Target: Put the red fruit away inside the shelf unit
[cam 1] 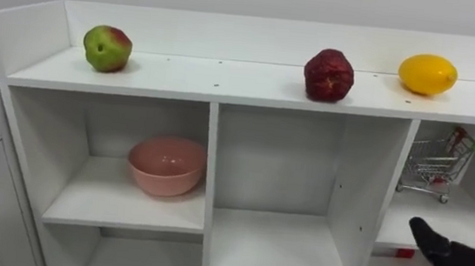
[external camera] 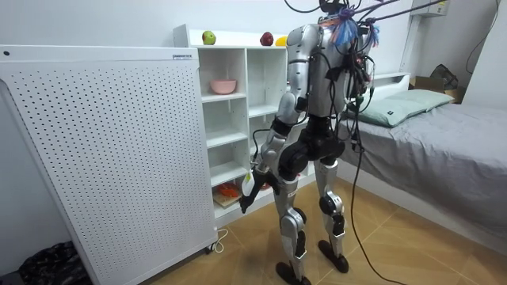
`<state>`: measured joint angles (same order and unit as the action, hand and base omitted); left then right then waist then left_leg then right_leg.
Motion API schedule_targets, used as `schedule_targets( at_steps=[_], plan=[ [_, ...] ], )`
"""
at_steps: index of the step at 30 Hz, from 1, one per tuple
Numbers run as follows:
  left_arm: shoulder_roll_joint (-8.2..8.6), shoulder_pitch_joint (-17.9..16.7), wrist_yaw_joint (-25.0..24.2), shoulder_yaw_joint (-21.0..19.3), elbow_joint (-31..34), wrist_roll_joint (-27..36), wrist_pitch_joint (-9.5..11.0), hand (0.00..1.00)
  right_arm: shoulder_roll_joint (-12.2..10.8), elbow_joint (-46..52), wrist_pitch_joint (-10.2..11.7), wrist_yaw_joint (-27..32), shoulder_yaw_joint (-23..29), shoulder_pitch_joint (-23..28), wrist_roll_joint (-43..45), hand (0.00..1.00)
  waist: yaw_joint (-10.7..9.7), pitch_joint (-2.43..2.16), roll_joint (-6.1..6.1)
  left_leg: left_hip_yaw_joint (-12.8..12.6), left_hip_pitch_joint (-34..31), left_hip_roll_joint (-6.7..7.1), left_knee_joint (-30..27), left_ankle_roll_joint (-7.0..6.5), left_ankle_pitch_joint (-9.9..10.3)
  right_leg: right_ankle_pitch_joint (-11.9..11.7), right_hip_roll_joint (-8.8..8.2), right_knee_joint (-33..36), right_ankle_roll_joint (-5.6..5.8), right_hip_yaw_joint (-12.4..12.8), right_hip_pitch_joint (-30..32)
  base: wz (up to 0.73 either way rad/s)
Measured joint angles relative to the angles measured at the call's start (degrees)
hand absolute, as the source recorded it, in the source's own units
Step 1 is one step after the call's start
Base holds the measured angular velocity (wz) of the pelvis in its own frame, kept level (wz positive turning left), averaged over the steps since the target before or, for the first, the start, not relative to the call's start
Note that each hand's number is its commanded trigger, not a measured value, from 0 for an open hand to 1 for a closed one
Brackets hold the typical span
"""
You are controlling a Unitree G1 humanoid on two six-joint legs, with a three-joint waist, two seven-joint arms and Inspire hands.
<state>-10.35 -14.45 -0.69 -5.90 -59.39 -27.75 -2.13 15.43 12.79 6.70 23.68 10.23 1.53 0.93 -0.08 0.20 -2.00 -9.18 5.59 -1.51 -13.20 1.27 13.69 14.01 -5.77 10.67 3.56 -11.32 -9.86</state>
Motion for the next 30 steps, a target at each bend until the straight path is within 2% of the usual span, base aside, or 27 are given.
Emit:
schedule_targets(
  at_steps=[4, 7, 10, 13, 15, 22, 24, 26, 30],
  plan=[
    [-0.16, 0.49, -0.25, 1.39, 0.17, 0.0, -0.04, 0.0, 0.93, -0.1, 0.04, 0.74, -0.71, -3.79, 1.79, 0.0, 0.48, 0.12, -0.1, 0.0, -0.34, -0.01, 0.11, -0.04, -0.07, -0.07, 0.0, 0.19, 0.02, -0.12, 0.41, 0.0],
    [-0.34, 1.19, -0.89, 1.88, 0.48, -0.02, 0.05, 0.0, 2.54, -0.11, 0.07, 0.64, -2.19, -7.18, 1.76, 0.0, 0.51, 0.12, -0.34, 0.06, -0.87, -0.01, 0.04, -0.08, -0.19, -0.14, 0.0, 0.09, 0.01, -0.23, 0.83, 0.02],
    [-0.96, 1.74, -0.97, 1.88, 0.46, -0.09, 0.03, 0.0, 3.3, -0.88, 0.07, 0.57, -2.38, -9.86, 0.64, 0.0, 0.64, 0.02, -1.04, 0.64, -1.03, 0.01, 0.03, -0.06, -0.2, -0.15, -0.01, 0.0, 0.03, -1.72, 0.64, 0.08],
    [-1.38, 1.97, -1.14, 1.92, 0.43, -0.64, -0.01, 0.0, 3.51, -0.93, -0.01, 0.04, -2.26, -12.48, 0.04, 0.0, 0.58, -0.08, -1.28, 1.4, -1.14, 0.09, 0.01, -0.05, -0.2, -0.18, -0.01, -0.04, 0.06, -2.19, 0.54, 0.09],
    [-1.67, 2.34, -1.32, 2.24, 0.4, -0.51, 0.01, 0.0, 3.75, -1.05, -0.01, -0.99, -2.27, -14.61, -0.51, 0.0, 0.64, -0.03, -1.31, 1.56, -1.15, 0.09, 0.01, -0.04, -0.21, -0.19, -0.02, -0.06, 0.07, -3.12, 0.4, 0.07],
    [-1.67, 2.68, -2.79, 2.15, 2.8, -0.8, -0.03, 0.0, 4.92, -4.31, -0.01, -3.52, -2.23, -21.13, -1.41, 0.0, 1.36, 0.15, -1.75, 1.79, -1.36, 0.07, -0.06, -0.01, -0.24, -0.19, -0.02, -0.12, 0.07, -3.67, 0.46, 0.0],
    [-1.67, 2.71, -2.8, 2.17, 3.62, -1.14, -0.12, 0.0, 5.53, -6.41, -0.37, -3.92, -2.28, -22.38, -2.71, 0.0, 1.89, 0.08, -2.03, 2.02, -1.48, 0.08, -0.12, -0.02, -0.24, -0.22, -0.05, -0.11, 0.08, -4.32, 0.52, 0.0],
    [-1.67, 2.71, -2.79, 2.16, 4.22, -1.21, -0.43, 0.0, 6.37, -8.6, -1.81, -4.06, -2.28, -23.53, -2.95, 0.0, 2.14, -0.16, -2.44, 2.16, -1.6, 0.08, -0.16, -0.02, -0.24, -0.24, -0.06, -0.11, 0.08, -4.57, 0.56, 0.02],
    [-1.73, 2.69, -2.8, 2.14, 4.29, -1.23, -0.52, 0.0, 6.69, -12.2, -2.76, -6.38, -2.31, -25.95, -3.17, 0.0, 2.2, -0.17, -2.58, 2.27, -1.78, 0.09, -0.19, -0.01, -0.25, -0.24, -0.05, -0.12, 0.07, -4.57, 0.73, 0.0]
  ],
)
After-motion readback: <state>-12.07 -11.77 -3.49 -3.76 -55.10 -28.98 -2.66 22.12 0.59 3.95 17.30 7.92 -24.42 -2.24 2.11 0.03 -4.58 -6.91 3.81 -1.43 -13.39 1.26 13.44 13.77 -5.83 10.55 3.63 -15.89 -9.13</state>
